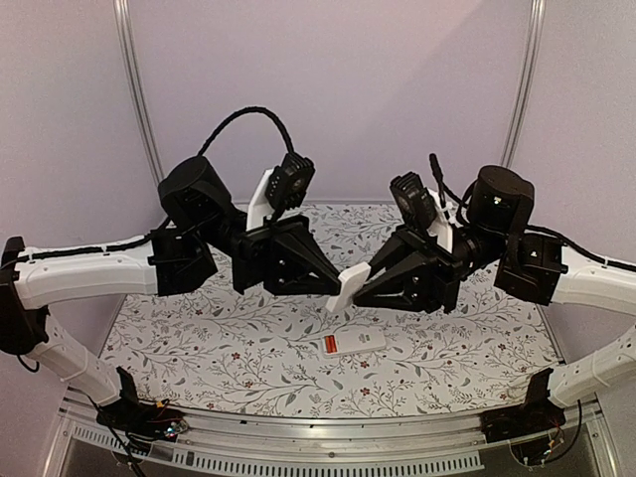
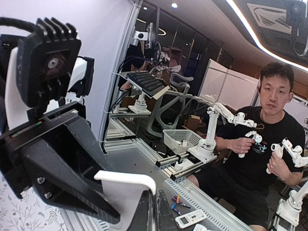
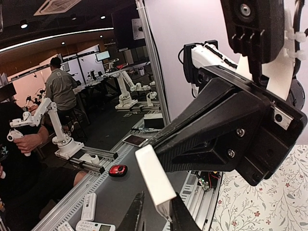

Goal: Load the batteries into the remote control
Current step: Pass from the left arm to the right, then pass from the right arm to the left

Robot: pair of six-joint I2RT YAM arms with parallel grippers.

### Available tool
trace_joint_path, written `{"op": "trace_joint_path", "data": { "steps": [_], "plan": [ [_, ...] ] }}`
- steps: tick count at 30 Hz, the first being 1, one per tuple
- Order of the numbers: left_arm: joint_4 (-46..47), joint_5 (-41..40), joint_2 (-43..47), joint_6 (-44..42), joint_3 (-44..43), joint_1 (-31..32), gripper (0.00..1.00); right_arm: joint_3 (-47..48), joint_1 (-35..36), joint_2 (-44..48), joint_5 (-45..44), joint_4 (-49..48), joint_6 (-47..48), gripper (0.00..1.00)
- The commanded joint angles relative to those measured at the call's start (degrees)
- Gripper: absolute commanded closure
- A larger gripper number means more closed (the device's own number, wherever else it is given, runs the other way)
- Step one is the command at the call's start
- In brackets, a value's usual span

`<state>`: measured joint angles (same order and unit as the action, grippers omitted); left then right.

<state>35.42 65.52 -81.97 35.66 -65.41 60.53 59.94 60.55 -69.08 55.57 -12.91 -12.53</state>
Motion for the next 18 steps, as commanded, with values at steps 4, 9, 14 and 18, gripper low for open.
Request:
{"op": "trace_joint_path", "data": {
  "steps": [4, 9, 14, 18],
  "plan": [
    [7.03, -1.2, -1.76, 3.87, 2.08, 0.24, 1.0, 2.46, 1.46, -0.7, 0.56, -0.45, -1.18, 0.97],
    [-0.78, -4.78, 0.51, -0.78, 2.41, -1.12, 0.58, 1.87, 1.48, -0.65, 0.09, -0.38, -3.2, 1.0],
    [-26.08, -21.78, 10.2, -20.04, 2.42, -2.66, 0.04, -0.17, -0.16, 0.26, -4.84, 3.64, -5.04, 1.0],
    [-39.23, -43.49, 18.12, -31.62, 4.76, -2.63, 0.0, -2.96, -4.45, -0.07, -7.65, 6.43, -10.42, 1.0]
  ]
}}
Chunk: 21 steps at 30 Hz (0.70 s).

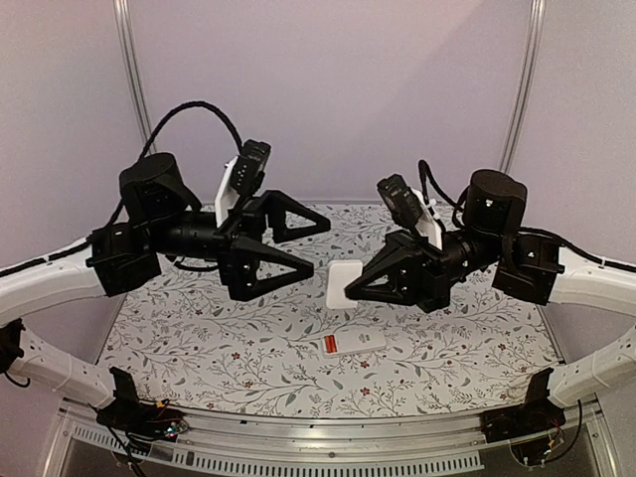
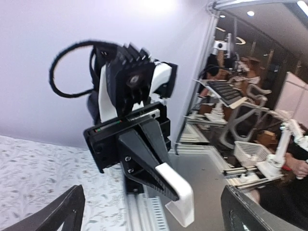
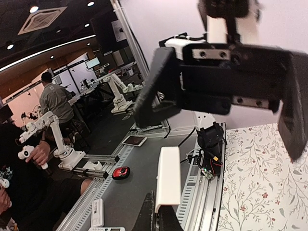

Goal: Load the batteries into the remote control
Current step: Pass from the right arm to the left

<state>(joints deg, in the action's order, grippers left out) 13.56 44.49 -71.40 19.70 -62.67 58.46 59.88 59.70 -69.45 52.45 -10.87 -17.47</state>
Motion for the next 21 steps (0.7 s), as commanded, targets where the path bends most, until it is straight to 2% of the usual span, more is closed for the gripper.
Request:
{"op": "trace_joint_path", "data": {
  "steps": [1, 7, 12, 17, 21],
  "plan": [
    [-19.22, -26.63, 8.98, -17.79, 2.9, -0.38, 0.0, -3.79, -4.57, 0.28, -5.04, 4.87, -7.3, 1.0],
    [-23.8, -45.89, 14.56, -31.72, 10.0, 3.61, 0.0, -5.83, -7.7, -1.72, -7.4, 12.19, -11.72, 1.0],
    [-25.59, -56.08, 8.79, -37.52, 11.28, 9.98, 0.0, -7.11, -7.84, -4.68, -9.25, 15.51, -11.43, 1.0],
    [-23.97, -62.3, 0.07, -41.12, 11.09, 15.59, 0.01, -7.24, -7.77, -10.57, -8.43, 15.56, -12.93, 1.0],
    [-20.35, -60.51, -4.02, -42.07, 11.74, 16.72, 0.01, -7.06, -7.77, -13.82, -7.9, 14.98, -14.43, 1.0]
  ]
}}
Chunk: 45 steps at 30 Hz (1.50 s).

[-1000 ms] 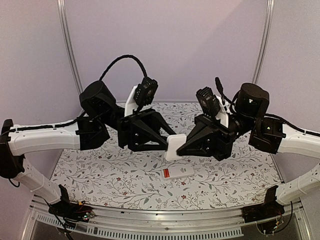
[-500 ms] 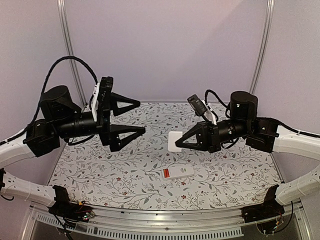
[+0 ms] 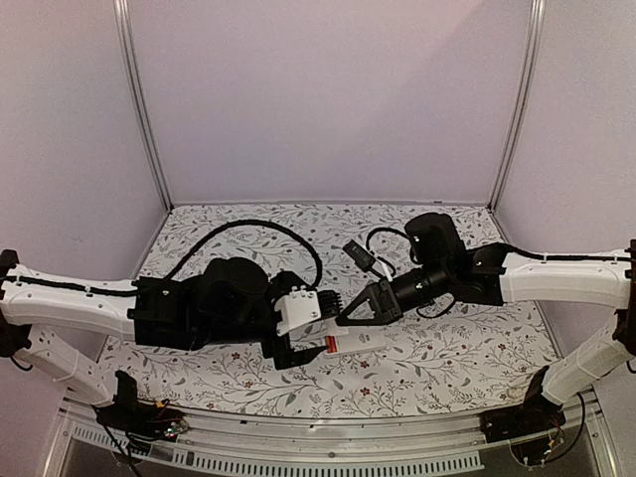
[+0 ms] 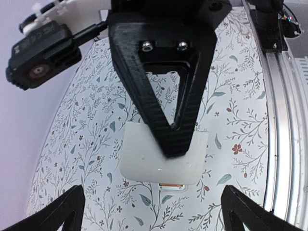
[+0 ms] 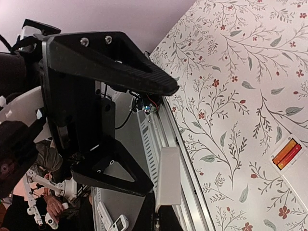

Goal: Load the batteries into the remote control
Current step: Pass from the right arm to the left

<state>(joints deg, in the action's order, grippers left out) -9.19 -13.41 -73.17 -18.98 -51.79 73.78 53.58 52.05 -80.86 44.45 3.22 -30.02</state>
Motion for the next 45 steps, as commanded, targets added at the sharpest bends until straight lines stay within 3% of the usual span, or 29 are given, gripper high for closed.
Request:
{"op": "trace_joint_path", "data": {
  "steps": [1, 10, 16, 22, 30, 32, 35, 36, 40, 45],
  "plan": [
    [3.2, -2.18, -2.98, -3.83, 0.97, 1.64, 0.01, -0.76, -0.13, -2.95, 0.16, 0.64, -2.29, 1.0],
    [5.15, -2.62, -7.8, -8.64, 0.15, 2.78, 0.1, -1.65, -0.12, -5.84, 3.28, -2.6, -5.26, 1.0],
    [4.79, -1.3, -8.72, -8.5, -1.04, 2.77, 0.25, -1.8, -0.16, -6.41, 3.72, -2.68, -5.45, 1.0],
    [4.31, -1.02, -9.57, -8.01, -1.49, 2.47, 0.32, -1.81, -0.13, -6.57, 4.05, -2.65, -5.31, 1.0],
    [4.32, 0.16, -9.22, -6.88, -0.99, 1.55, 0.49, -1.99, -0.2, -6.33, 4.22, -2.61, -5.25, 1.0],
    [4.36, 0.57, -9.19, -6.19, -0.93, 1.4, 0.51, -2.07, -0.48, -6.41, 4.44, -2.61, -5.26, 0.92],
    [4.74, 0.92, -9.36, -4.37, -0.21, 1.0, 0.53, -2.57, -2.19, -6.34, 4.53, -4.08, -5.47, 0.57],
    [5.04, 1.08, -9.41, -3.57, 0.21, 0.63, 0.53, -3.05, -3.14, -6.05, 4.4, -4.1, -5.53, 0.52],
    [6.84, 4.64, -9.28, 1.91, 2.55, -2.05, 0.52, -5.77, -8.5, -3.61, 2.84, -3.97, -5.79, 0.46],
    [7.98, 11.49, -11.28, 7.62, 4.28, -7.49, 0.51, -9.13, -14.01, -1.61, 0.7, -4.08, -6.03, 0.52]
  ]
}}
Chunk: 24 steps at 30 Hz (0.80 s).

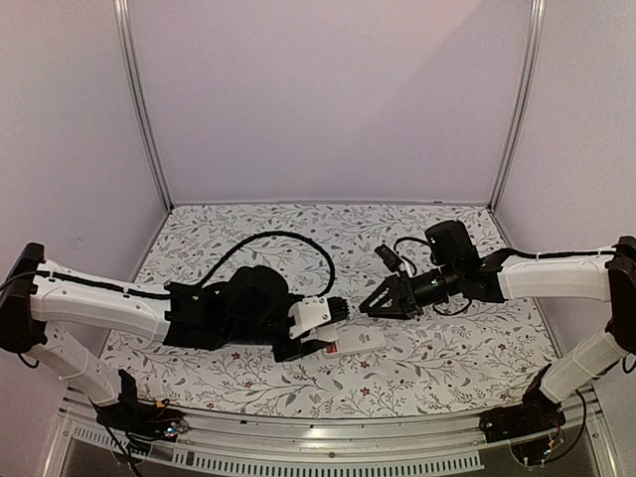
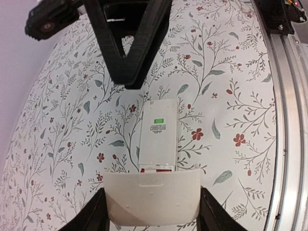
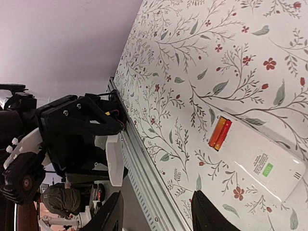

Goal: Load the batteries into the remote control
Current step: Load the battery cover onto the remote control without the battery cover.

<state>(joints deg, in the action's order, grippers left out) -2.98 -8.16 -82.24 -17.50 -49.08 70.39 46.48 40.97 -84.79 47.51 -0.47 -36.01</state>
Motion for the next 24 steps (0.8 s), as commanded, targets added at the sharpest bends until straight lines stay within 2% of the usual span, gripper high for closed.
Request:
{"op": "trace_joint_path", "data": {
  "steps": [1, 12, 18, 24],
  "plan": [
    [1.84, 7.39, -3.12, 6.5, 1.61, -5.02, 0.51, -2.16, -3.11, 2.07, -2.72, -0.45, -0.1, 0.54],
    [-1.92, 14.43, -16.8, 5.58, -4.41, -9.55, 0.51, -1.52, -3.18, -4.2, -1.61, -5.78, -1.98, 0.69],
    [-2.27, 17.96, -20.02, 3.36, -6.66, -11.5, 0.5, -1.9, -3.14, -7.86, -0.04, -9.29, -3.7, 0.84],
    [-5.51, 19.39, -22.7, 1.84, -9.74, -12.98, 0.48, -2.35, -3.18, -10.64, 1.38, -12.91, -5.56, 0.88]
  ]
}}
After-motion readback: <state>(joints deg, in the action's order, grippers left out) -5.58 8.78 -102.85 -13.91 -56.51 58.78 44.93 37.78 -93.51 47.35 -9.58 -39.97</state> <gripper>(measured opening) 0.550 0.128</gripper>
